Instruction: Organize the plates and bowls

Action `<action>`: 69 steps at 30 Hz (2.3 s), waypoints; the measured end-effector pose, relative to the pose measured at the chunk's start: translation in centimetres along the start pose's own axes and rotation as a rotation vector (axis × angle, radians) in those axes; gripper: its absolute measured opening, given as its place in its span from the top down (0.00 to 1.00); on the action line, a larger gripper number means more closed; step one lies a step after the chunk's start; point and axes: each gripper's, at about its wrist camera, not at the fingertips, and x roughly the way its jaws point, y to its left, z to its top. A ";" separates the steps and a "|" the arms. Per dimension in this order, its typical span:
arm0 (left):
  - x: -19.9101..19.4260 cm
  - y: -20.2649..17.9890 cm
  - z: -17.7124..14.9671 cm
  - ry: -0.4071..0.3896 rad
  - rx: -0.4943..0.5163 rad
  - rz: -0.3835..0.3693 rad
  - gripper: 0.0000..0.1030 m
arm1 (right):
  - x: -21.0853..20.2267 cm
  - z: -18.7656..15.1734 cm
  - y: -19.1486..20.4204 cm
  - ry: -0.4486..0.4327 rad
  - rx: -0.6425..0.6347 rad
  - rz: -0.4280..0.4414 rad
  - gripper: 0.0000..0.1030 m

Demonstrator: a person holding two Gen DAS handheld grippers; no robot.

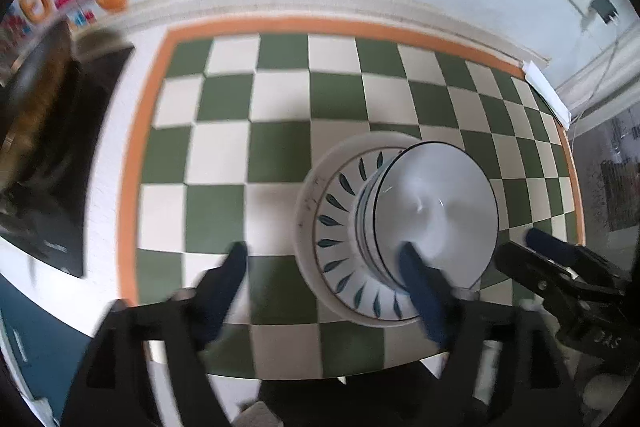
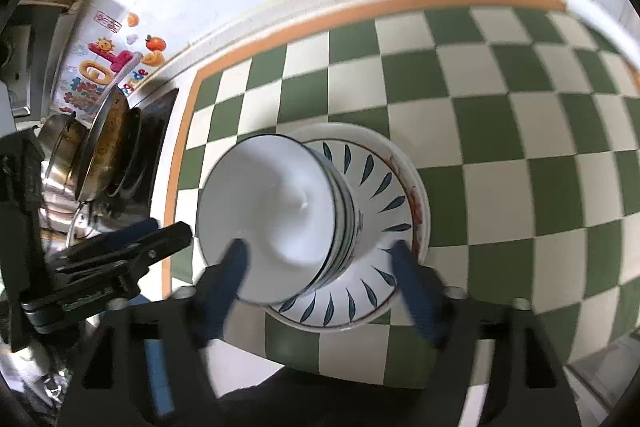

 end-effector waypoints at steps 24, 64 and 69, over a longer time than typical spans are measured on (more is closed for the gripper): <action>-18.9 -4.8 -12.6 -0.448 -0.021 0.043 0.00 | -21.6 -14.6 6.8 -0.419 -0.154 -0.222 0.02; -27.8 -5.8 -28.4 -0.501 0.001 0.085 0.00 | -33.9 -32.2 10.2 -0.556 -0.164 -0.252 0.01; -27.9 -5.7 -28.5 -0.502 0.006 0.079 0.00 | -34.2 -32.8 10.4 -0.564 -0.157 -0.264 0.01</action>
